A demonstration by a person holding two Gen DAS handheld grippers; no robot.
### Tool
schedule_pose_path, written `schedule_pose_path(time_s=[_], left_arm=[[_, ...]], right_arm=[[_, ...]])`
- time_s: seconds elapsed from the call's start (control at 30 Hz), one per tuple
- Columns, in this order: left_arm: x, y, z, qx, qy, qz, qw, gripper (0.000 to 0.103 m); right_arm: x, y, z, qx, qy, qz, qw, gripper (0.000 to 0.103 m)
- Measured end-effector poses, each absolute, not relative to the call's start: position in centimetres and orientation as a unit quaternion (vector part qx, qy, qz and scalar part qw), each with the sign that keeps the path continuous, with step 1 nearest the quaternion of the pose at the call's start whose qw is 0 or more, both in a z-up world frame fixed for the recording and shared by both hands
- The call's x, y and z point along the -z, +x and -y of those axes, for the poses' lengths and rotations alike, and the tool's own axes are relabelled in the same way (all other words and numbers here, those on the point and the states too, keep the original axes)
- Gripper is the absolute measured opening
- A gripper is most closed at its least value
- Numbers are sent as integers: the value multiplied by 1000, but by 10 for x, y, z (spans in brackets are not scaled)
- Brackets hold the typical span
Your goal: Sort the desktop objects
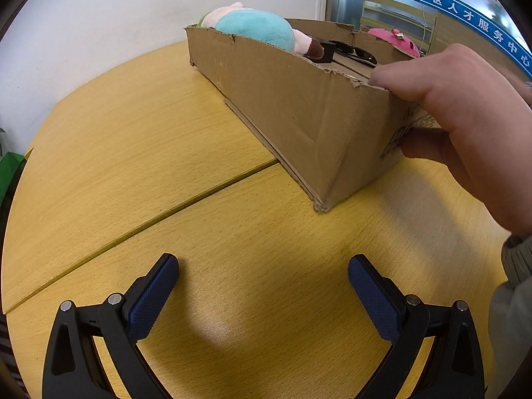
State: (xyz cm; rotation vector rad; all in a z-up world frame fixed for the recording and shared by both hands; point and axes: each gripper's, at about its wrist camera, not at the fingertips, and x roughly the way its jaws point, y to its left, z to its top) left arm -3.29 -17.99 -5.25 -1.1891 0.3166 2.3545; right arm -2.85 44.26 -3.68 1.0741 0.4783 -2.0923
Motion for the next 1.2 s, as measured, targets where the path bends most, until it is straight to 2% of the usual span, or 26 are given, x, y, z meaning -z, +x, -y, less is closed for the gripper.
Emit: schedule_pose_path(time_s=[1.2], left_arm=[[52,-35,179,-861,-435,-115,238,103]], right_arm=[[31,-17,-449,813,416,-185,362,103]])
